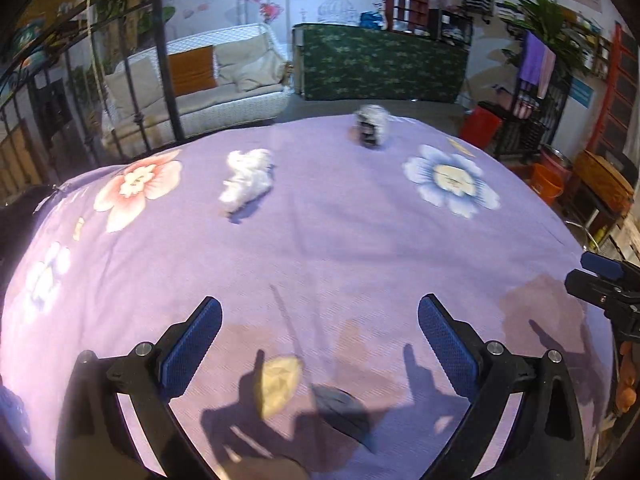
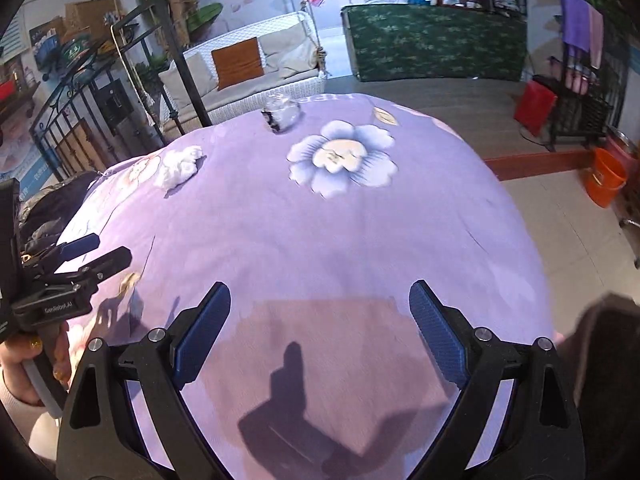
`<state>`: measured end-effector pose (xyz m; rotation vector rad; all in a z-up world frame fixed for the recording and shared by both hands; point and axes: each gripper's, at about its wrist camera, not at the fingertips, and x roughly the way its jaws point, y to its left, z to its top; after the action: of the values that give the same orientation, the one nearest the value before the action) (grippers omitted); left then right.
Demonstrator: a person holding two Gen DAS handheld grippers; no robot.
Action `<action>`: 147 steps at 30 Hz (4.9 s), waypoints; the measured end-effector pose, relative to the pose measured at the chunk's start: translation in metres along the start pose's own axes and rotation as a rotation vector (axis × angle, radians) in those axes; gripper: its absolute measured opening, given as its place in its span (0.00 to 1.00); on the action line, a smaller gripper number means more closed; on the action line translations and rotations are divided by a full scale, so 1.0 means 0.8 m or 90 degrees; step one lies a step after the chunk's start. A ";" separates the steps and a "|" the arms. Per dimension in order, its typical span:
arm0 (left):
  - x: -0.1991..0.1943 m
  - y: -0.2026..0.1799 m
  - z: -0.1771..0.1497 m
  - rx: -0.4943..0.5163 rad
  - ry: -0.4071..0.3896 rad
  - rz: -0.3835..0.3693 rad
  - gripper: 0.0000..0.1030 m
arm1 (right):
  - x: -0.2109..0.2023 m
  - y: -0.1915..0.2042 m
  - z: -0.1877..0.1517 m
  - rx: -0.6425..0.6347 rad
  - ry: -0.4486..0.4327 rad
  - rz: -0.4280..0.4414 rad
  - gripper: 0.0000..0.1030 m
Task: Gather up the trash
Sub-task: 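Lift both open tools from the bin back over the table, then grasp the white tissue with the left tool while the right tool grasps the clear plastic bag, then carry the tissue and plastic bag to the bin and release the bag with the right tool, then lower the white tissue into the bin and open the left tool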
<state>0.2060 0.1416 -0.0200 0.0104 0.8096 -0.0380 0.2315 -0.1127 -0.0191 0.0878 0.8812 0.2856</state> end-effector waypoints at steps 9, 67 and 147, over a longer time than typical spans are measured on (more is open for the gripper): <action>0.067 0.058 0.065 -0.001 0.028 0.019 0.94 | 0.086 0.043 0.088 -0.029 0.020 0.019 0.87; -0.013 -0.015 0.022 0.031 0.006 -0.064 0.21 | 0.036 0.093 0.092 -0.076 -0.044 0.059 0.46; -0.094 -0.423 -0.127 0.289 -0.017 -0.355 0.21 | -0.211 -0.297 -0.250 0.344 -0.046 -0.318 0.56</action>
<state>0.0677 -0.1917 -0.0339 0.2119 0.7434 -0.7469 0.0261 -0.3965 -0.0660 0.3689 0.8593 -0.4255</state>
